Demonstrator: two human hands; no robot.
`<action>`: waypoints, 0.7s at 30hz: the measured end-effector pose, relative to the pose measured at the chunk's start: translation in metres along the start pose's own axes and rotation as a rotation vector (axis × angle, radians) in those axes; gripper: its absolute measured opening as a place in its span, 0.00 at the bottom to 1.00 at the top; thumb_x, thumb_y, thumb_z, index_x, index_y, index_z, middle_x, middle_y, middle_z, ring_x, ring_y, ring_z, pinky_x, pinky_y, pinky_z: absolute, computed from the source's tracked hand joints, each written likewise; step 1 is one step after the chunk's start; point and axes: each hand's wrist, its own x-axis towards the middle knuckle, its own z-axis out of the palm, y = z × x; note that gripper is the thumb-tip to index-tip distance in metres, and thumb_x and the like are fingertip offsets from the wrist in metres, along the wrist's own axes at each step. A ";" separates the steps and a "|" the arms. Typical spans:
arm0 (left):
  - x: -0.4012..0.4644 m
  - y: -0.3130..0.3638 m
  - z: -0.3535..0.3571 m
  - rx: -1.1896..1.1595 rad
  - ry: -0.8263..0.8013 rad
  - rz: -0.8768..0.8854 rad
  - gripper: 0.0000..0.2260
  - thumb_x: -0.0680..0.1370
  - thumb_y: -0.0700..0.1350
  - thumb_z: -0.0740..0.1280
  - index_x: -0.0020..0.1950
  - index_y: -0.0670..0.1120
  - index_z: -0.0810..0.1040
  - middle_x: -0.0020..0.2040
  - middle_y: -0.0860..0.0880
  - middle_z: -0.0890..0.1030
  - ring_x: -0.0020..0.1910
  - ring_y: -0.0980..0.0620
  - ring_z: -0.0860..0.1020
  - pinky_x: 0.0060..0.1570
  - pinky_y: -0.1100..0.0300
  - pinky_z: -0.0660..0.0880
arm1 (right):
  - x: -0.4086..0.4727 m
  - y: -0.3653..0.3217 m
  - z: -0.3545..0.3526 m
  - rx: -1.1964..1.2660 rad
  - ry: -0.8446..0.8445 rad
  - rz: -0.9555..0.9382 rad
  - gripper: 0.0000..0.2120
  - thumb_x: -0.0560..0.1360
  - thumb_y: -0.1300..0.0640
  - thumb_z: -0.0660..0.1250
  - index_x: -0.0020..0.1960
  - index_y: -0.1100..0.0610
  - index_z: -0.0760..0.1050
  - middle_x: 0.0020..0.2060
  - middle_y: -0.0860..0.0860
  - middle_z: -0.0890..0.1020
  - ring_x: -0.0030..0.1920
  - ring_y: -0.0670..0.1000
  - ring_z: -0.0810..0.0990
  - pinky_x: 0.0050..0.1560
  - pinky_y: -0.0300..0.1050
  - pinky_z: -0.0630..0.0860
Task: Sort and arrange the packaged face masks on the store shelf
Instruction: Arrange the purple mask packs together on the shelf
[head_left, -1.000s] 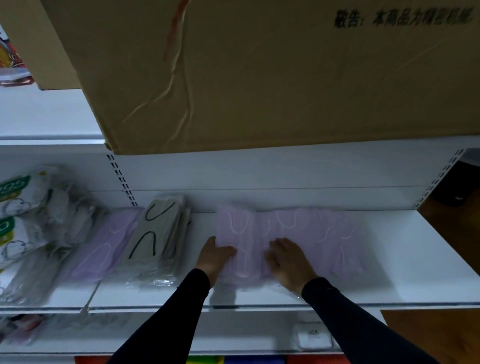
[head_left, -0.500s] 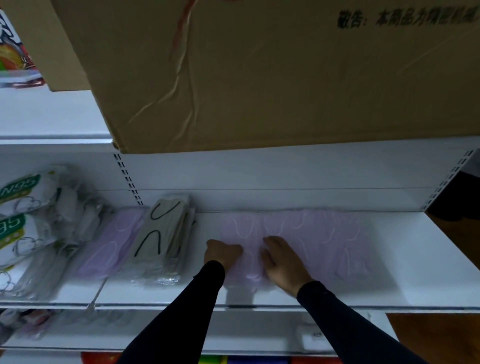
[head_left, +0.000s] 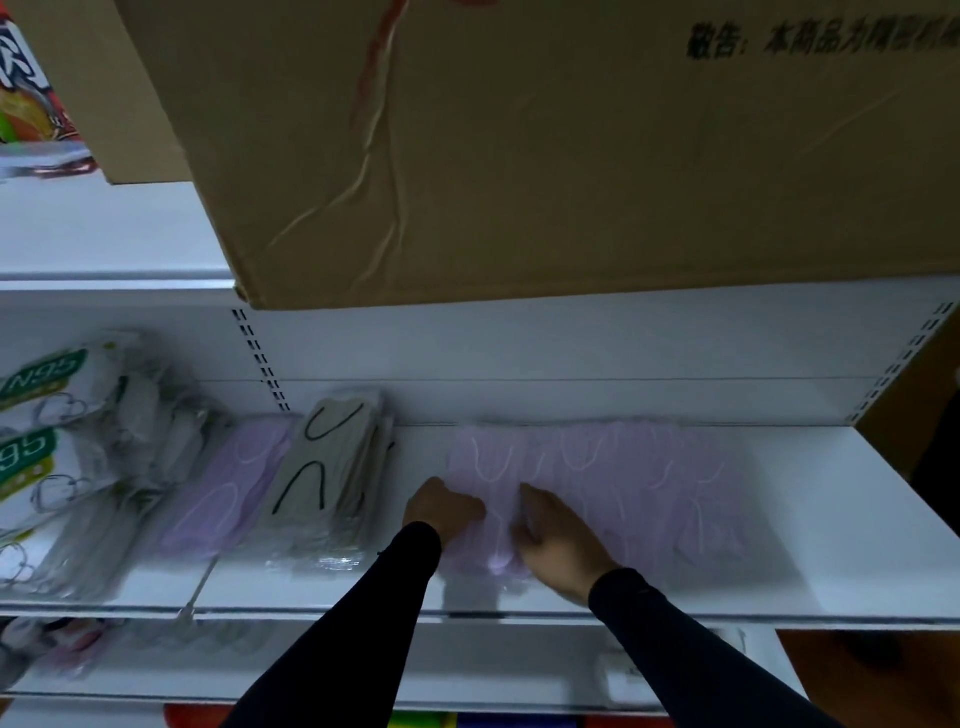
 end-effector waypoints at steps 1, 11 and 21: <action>-0.002 0.003 0.001 -0.010 -0.003 0.014 0.32 0.59 0.54 0.69 0.58 0.37 0.76 0.56 0.40 0.81 0.56 0.44 0.79 0.52 0.57 0.75 | 0.000 -0.002 0.002 0.037 -0.021 0.008 0.26 0.79 0.55 0.60 0.76 0.60 0.60 0.70 0.57 0.69 0.70 0.54 0.68 0.68 0.38 0.59; -0.010 0.009 0.003 -0.117 -0.026 -0.024 0.33 0.56 0.49 0.66 0.58 0.35 0.75 0.51 0.40 0.81 0.52 0.43 0.81 0.44 0.57 0.76 | -0.001 0.008 0.003 0.036 0.101 0.058 0.23 0.81 0.58 0.58 0.74 0.65 0.62 0.71 0.62 0.69 0.71 0.57 0.67 0.70 0.39 0.57; -0.018 0.011 0.004 -0.440 -0.192 -0.094 0.31 0.57 0.44 0.72 0.59 0.36 0.78 0.58 0.37 0.80 0.58 0.41 0.79 0.53 0.52 0.78 | -0.001 0.006 0.011 0.323 0.053 0.069 0.23 0.80 0.60 0.59 0.75 0.58 0.62 0.73 0.54 0.67 0.72 0.50 0.66 0.65 0.30 0.57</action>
